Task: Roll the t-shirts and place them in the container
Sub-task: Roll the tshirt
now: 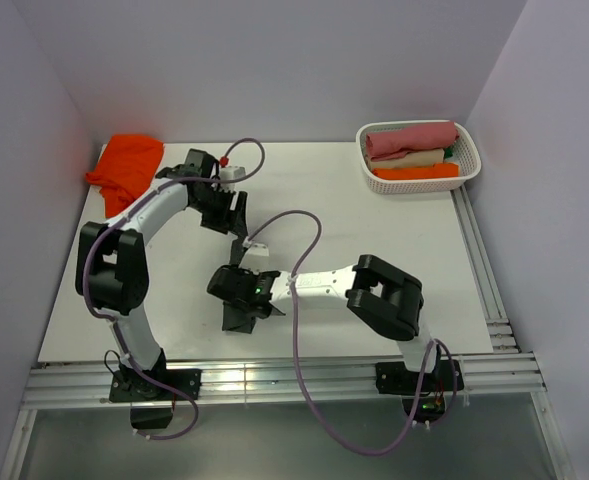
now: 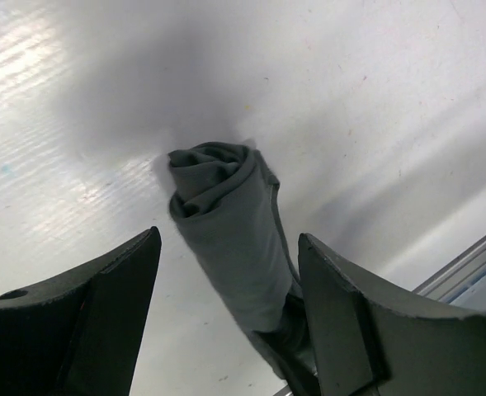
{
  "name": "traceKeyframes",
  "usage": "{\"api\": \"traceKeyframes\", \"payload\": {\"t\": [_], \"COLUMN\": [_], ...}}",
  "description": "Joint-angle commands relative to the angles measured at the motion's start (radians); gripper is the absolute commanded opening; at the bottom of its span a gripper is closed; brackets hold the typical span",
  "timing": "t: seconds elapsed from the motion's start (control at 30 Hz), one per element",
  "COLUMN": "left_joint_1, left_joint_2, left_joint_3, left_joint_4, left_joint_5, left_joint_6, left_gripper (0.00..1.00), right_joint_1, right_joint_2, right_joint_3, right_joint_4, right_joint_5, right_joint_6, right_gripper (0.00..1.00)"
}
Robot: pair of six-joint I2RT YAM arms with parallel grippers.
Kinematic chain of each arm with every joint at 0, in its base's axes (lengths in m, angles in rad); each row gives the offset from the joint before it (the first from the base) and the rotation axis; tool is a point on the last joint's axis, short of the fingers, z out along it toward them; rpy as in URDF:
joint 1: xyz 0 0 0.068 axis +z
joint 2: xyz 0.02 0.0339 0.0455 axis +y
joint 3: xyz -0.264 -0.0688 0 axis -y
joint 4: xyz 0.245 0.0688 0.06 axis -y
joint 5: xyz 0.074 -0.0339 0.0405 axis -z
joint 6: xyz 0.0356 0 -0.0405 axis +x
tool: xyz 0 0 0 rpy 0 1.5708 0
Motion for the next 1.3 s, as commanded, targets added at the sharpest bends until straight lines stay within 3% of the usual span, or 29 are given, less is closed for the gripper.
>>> {"api": "traceKeyframes", "payload": {"t": [0.0, 0.33, 0.57, 0.7, 1.03, 1.27], "left_joint_1": [0.038, 0.088, 0.088, 0.082, 0.029, 0.026], "left_joint_2": [-0.004, -0.042, -0.042, -0.024, 0.002, 0.019], "left_joint_3": [0.049, -0.084, -0.207, -0.249, -0.289, -0.278], "left_joint_4": [-0.06, -0.043, 0.033, 0.076, 0.156, 0.152], "left_joint_5": [0.069, 0.122, 0.137, 0.103, -0.041, -0.064], "left_joint_6": [0.063, 0.134, 0.123, 0.103, 0.043, 0.045], "left_gripper": [0.73, 0.73, 0.73, 0.72, 0.68, 0.67], "right_joint_1": [-0.013, -0.085, -0.111, -0.114, -0.117, -0.119], "right_joint_2": [-0.012, -0.096, -0.09, -0.085, -0.128, -0.206], "right_joint_3": [-0.13, -0.38, -0.441, -0.449, -0.361, -0.374], "right_joint_4": [0.041, 0.41, 0.512, 0.515, 0.361, 0.33], "right_joint_5": [-0.095, -0.246, -0.301, -0.309, -0.256, -0.204], "right_joint_6": [0.044, 0.027, 0.047, 0.055, 0.029, 0.038], "right_gripper": [0.45, 0.4, 0.39, 0.39, 0.61, 0.69]}}
